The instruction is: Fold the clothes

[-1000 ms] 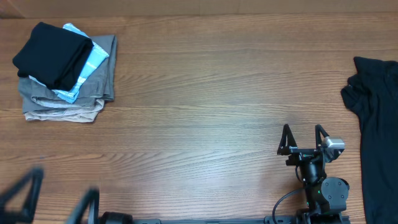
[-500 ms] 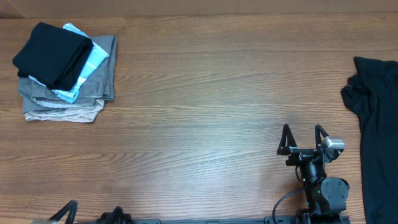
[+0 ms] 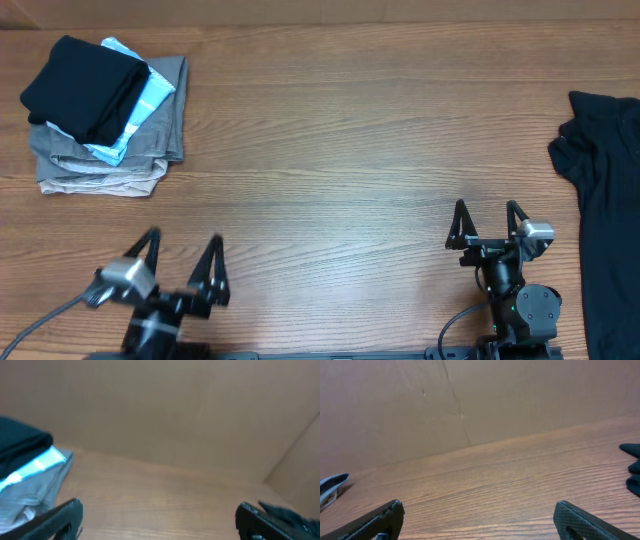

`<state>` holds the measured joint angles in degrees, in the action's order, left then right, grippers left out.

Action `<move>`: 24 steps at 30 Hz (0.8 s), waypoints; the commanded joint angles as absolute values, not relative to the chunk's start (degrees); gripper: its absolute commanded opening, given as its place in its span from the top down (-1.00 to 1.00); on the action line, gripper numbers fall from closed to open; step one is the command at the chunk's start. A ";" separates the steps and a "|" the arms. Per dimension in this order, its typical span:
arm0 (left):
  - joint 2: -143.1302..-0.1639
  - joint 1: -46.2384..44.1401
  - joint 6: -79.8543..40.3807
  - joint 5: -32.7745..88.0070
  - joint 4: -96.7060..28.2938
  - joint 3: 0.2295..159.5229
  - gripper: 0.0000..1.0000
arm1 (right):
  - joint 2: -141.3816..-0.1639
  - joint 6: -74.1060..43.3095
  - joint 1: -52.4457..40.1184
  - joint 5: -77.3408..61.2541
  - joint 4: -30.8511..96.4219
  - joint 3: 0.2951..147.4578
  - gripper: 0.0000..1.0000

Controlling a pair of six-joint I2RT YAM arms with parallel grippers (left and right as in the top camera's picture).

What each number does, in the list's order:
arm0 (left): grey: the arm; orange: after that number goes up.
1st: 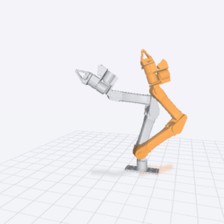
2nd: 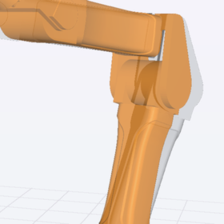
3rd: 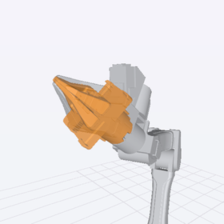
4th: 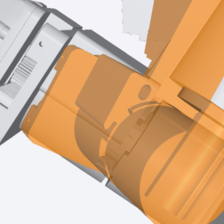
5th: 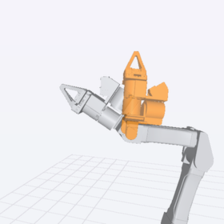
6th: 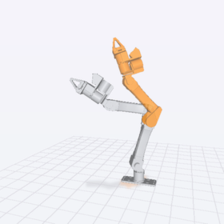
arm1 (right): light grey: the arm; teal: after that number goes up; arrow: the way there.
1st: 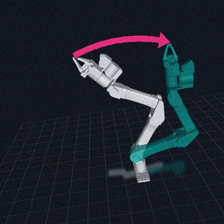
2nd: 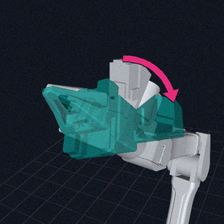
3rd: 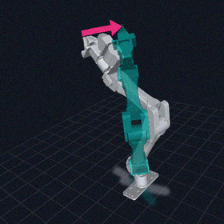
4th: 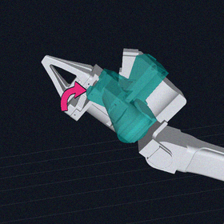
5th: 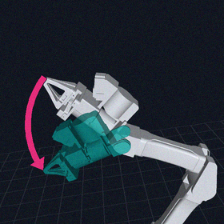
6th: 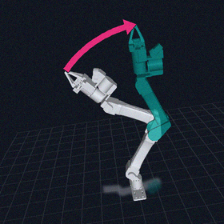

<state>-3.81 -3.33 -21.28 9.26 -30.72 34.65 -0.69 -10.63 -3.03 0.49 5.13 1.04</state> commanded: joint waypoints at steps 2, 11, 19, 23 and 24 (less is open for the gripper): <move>-2.28 -2.92 -21.47 5.45 -20.18 24.43 -0.99 | -0.23 -10.41 -2.83 1.23 4.69 0.43 -1.00; -1.96 -2.92 -21.43 -1.52 -1.45 9.54 -0.99 | -0.23 -10.41 -2.83 1.23 4.69 0.45 -1.00; -0.16 -3.03 -21.41 -4.49 1.41 3.29 -1.00 | -0.23 -10.41 -2.83 1.23 4.69 0.45 -1.00; -0.19 -3.03 -20.82 -5.15 1.72 1.78 -1.00 | -0.23 -10.41 -2.83 1.23 4.69 0.43 -1.00; -0.19 -3.03 -20.23 -5.13 1.72 1.39 -0.99 | -0.23 -10.41 -2.83 1.23 4.69 0.45 -1.00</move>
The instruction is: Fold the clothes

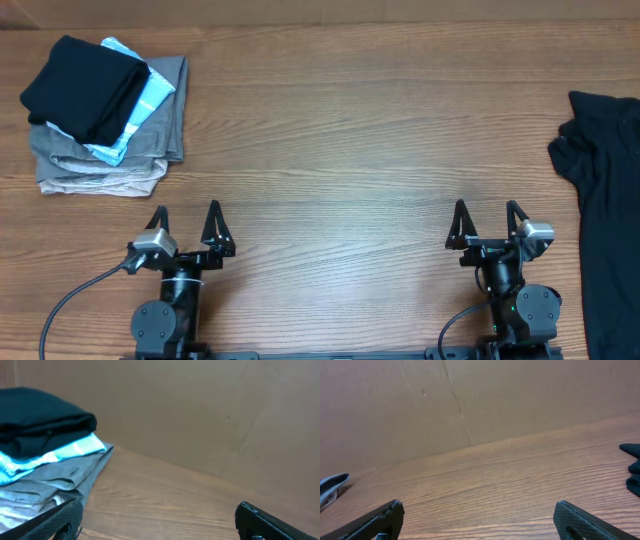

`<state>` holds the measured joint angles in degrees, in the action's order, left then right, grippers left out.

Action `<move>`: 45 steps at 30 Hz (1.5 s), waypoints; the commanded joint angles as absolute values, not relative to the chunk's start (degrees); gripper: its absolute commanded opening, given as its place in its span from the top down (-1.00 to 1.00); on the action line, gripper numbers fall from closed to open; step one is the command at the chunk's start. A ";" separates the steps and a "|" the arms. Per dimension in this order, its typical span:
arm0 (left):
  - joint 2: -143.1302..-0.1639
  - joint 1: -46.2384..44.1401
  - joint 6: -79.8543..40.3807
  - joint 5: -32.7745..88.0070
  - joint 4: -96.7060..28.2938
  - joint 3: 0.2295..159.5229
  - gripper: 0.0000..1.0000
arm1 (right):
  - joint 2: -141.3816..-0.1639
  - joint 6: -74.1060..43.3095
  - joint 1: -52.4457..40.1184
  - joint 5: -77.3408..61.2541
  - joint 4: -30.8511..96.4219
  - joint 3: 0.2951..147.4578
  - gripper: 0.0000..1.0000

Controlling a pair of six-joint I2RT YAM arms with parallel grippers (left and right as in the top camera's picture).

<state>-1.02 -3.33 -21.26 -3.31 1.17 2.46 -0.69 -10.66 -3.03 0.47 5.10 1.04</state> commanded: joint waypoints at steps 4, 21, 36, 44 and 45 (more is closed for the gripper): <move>-0.19 -3.05 -17.45 -5.10 0.73 0.25 -1.00 | -0.23 -10.41 -2.83 1.23 4.69 0.43 -1.00; -0.21 -3.11 -6.22 -4.47 -3.92 0.27 -0.99 | -0.23 -10.41 -2.83 1.23 4.69 0.45 -1.00; -0.23 -3.11 -6.22 -4.47 -3.95 0.27 -1.00 | -0.23 -10.41 -2.83 1.23 4.69 0.45 -1.00; -0.25 -3.11 -6.22 -4.47 -3.95 0.27 -1.00 | -0.23 -10.41 -2.83 1.23 4.69 0.45 -1.00; -0.25 -3.11 -6.22 -4.47 -3.95 0.27 -1.00 | -0.23 -10.41 -2.83 1.23 4.69 0.45 -1.00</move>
